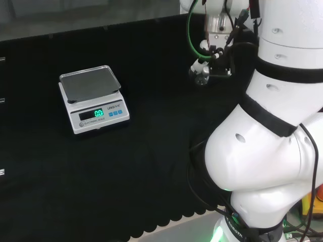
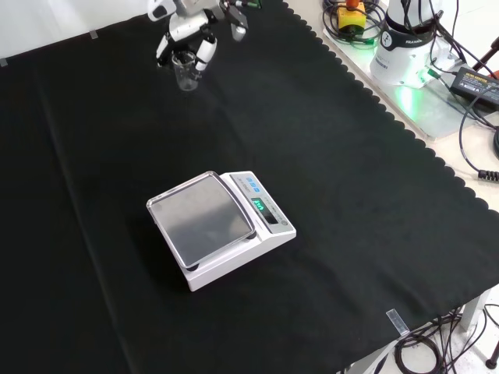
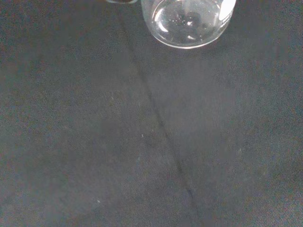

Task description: Put the beaker on the electronic balance.

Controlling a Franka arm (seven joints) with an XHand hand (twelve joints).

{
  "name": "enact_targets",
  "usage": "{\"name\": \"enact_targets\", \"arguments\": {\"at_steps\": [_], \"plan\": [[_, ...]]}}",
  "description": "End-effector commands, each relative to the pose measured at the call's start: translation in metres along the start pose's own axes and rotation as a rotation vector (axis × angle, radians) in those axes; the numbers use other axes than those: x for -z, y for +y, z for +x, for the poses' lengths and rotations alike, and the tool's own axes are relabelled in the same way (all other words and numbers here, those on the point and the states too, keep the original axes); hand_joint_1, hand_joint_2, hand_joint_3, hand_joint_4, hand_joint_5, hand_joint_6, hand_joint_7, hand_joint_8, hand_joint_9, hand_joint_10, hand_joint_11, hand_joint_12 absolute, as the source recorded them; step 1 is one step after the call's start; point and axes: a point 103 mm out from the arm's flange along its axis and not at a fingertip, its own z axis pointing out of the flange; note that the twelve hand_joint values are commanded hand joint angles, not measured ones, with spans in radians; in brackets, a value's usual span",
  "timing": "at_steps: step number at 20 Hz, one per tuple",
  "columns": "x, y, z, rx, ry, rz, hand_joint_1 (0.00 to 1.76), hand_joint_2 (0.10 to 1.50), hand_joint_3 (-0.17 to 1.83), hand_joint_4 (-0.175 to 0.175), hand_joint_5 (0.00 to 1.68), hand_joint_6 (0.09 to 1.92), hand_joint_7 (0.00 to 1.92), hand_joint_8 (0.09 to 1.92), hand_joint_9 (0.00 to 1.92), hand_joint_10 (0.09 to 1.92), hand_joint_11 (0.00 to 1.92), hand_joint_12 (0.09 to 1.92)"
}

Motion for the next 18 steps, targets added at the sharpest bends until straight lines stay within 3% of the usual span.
{"name": "enact_targets", "arguments": {"at_steps": [1, 6, 11, 18], "plan": [[0.038, -0.029, 0.014, 0.016, -0.047, -0.025, 1.21, 1.14, -0.17, -0.175, 0.44, 0.8, 0.68, 0.92, 1.17, 0.56, 1.34, 0.62], [0.045, -0.034, 0.021, 0.028, -0.047, -0.024, 1.21, 1.14, -0.17, -0.175, 0.44, 0.8, 0.68, 0.92, 1.17, 0.57, 1.34, 0.62], [0.054, -0.038, 0.043, 0.074, -0.068, -0.037, 1.2, 1.14, -0.17, -0.175, 0.44, 0.81, 0.68, 0.92, 1.17, 0.58, 1.35, 0.62], [0.07, -0.037, 0.106, 0.173, -0.116, -0.054, 1.2, 1.14, -0.17, -0.175, 0.44, 0.81, 0.68, 0.92, 1.17, 0.58, 1.35, 0.63]]}}
